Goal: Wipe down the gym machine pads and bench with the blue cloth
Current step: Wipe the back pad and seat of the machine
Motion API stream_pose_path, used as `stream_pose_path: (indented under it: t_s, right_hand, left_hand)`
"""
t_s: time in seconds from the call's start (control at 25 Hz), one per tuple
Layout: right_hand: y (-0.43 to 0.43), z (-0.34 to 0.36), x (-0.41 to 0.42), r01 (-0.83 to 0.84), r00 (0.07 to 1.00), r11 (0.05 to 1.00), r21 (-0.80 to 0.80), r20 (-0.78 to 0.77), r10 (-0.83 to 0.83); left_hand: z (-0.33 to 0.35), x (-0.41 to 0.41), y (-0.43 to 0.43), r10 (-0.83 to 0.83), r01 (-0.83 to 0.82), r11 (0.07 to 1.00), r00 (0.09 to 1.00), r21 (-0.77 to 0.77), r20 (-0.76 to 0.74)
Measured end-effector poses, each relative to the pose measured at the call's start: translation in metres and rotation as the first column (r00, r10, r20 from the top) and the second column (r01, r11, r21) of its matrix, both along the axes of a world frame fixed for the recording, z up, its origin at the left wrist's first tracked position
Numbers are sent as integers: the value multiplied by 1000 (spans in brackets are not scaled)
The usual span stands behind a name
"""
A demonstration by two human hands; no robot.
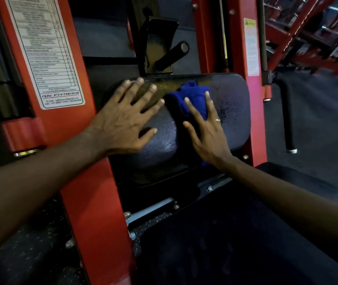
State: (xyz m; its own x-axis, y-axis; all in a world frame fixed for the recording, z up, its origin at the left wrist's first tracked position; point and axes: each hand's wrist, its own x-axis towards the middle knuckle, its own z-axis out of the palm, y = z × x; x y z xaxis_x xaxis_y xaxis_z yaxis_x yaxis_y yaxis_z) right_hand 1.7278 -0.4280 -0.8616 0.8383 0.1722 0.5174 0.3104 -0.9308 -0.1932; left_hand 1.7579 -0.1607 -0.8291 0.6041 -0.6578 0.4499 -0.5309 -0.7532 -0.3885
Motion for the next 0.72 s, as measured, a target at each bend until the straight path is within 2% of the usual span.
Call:
stream_pose_path:
  t_s: [0.08,0.16,0.2,0.28,0.4,0.48,0.6,0.64,0.72]
  right_hand:
    - [6,13,20,91,994,985,144,44,-98]
    - [29,31,38,203,975,914,350,17,-223]
    - [40,36,40,233,967,896,378,9,-256]
    - [49,31,30,176,981,946,274,29,-191]
    - [42,16,12,-38,999,995,97,21,37]
    - [39,25,25,-18,998,997,76,59,14]
    - [56,41,43,95,991,965,245,64,-114]
    - [62,43,44,88,992,963,255,67,-109]
    - [58,38,41,-21,994,995,96,112,10]
  left_hand:
    - [-5,-2,-4,-5,5,1000,1000,30,10]
    - [-7,-2,-4,-20,20,999,1000,27,9]
    - [-7,-2,-3,-38,38,999,999,21,11]
    - [-8,-2,-2,-86,86,996,996,0,13]
    - [-10,-2,-3,-109,110,994,994,-13,20]
    - [-10,-2,-3,-109,109,994,994,-5,25]
    - [-9,-1,-3,-120,121,992,992,-23,46]
    - [-9,-1,-4,-125,126,992,991,-27,48]
    - [-9,-1,-4,-134,135,990,990,-36,33]
